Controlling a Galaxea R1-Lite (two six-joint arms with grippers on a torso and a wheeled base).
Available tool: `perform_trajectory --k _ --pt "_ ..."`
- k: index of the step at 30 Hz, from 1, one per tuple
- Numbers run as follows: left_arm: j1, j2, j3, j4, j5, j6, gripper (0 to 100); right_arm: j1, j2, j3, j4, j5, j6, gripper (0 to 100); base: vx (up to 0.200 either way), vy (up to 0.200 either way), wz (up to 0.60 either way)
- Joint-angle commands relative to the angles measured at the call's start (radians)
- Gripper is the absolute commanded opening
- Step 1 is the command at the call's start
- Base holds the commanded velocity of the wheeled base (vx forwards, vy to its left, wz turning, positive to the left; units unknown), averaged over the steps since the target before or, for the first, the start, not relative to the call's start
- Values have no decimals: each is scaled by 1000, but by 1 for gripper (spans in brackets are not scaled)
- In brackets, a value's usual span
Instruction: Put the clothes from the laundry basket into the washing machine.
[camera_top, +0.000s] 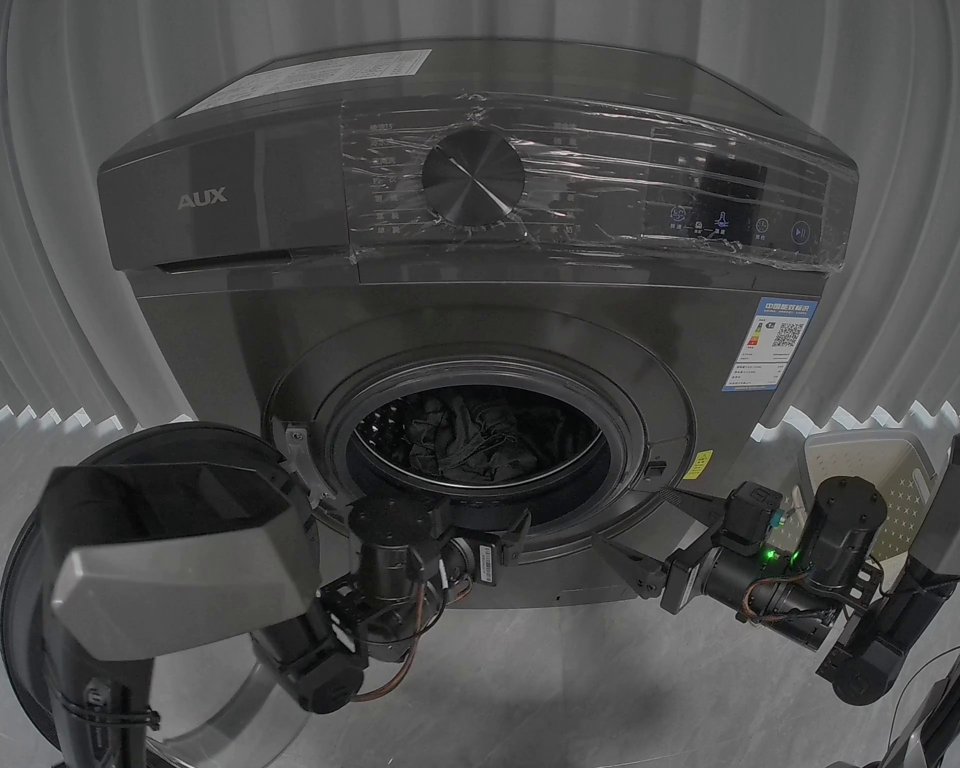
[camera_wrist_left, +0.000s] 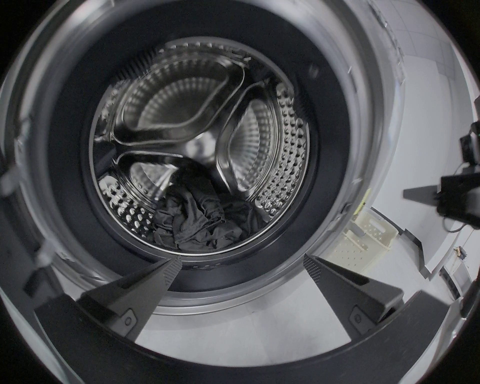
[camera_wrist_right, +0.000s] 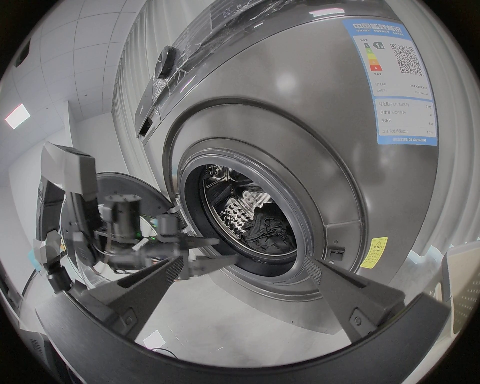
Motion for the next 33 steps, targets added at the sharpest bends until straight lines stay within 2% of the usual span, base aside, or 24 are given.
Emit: perform_trajectory --k 1,6,8,11,16,17,19,33 --pt "-38 -304 227 -100 13 -7 100 -10 -96 37 -1 -7 -4 100 0 0 0" --pt "-40 -411 250 -100 11 -13 100 -14 -160 54 -1 -9 -4 100 0 0 0" --pt "-37 -443 272 -102 13 -31 100 -30 -180 86 -1 -7 -3 100 0 0 0" --pt "-34 -445 329 -107 44 -42 100 -49 -188 106 -2 -9 -1 100 0 0 0" --pt "-49 -419 364 -160 116 -10 100 -108 -241 132 -1 -7 -3 100 0 0 0" --pt "-46 -426 375 -179 143 13 100 -114 -258 143 1 -7 -4 100 0 0 0" --pt "-37 -437 381 -179 148 32 100 -114 -284 156 1 -6 -4 100 0 0 0" --pt "-35 -501 436 -179 154 50 100 -115 -335 187 1 -9 -4 100 -200 0 0"
